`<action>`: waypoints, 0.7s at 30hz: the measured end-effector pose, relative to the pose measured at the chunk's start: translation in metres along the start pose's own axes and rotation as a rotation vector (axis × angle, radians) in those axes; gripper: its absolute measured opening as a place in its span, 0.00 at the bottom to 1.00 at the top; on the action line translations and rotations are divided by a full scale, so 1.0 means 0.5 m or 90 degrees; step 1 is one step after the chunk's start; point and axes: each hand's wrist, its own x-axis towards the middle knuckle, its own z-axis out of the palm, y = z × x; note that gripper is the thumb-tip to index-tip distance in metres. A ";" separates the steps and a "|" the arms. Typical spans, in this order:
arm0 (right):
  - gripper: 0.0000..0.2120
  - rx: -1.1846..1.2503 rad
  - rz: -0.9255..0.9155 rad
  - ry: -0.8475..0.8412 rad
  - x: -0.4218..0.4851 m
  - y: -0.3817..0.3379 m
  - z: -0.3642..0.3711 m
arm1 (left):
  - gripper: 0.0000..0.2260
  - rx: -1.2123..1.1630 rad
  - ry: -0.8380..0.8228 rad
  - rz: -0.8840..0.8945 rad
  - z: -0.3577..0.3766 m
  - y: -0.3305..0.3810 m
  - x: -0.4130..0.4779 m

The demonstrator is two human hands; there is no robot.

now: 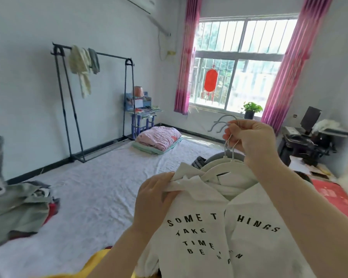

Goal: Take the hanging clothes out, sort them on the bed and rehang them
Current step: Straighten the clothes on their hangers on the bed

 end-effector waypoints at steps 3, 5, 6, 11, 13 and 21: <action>0.08 0.023 0.009 -0.044 -0.006 -0.011 0.081 | 0.18 0.018 0.017 -0.028 -0.069 -0.033 -0.001; 0.09 0.034 0.010 -0.061 -0.012 -0.018 0.135 | 0.20 0.039 0.029 -0.023 -0.119 -0.055 -0.003; 0.09 0.035 0.011 -0.069 -0.015 -0.021 0.162 | 0.20 0.051 0.032 -0.025 -0.145 -0.068 -0.003; 0.08 0.038 0.018 -0.121 -0.052 -0.040 0.332 | 0.15 0.085 0.074 -0.060 -0.288 -0.156 -0.013; 0.09 0.030 0.012 -0.140 -0.080 -0.050 0.414 | 0.16 0.095 0.097 -0.074 -0.354 -0.200 -0.019; 0.09 0.009 -0.005 -0.167 -0.217 -0.079 0.773 | 0.14 0.115 0.087 -0.079 -0.646 -0.431 -0.047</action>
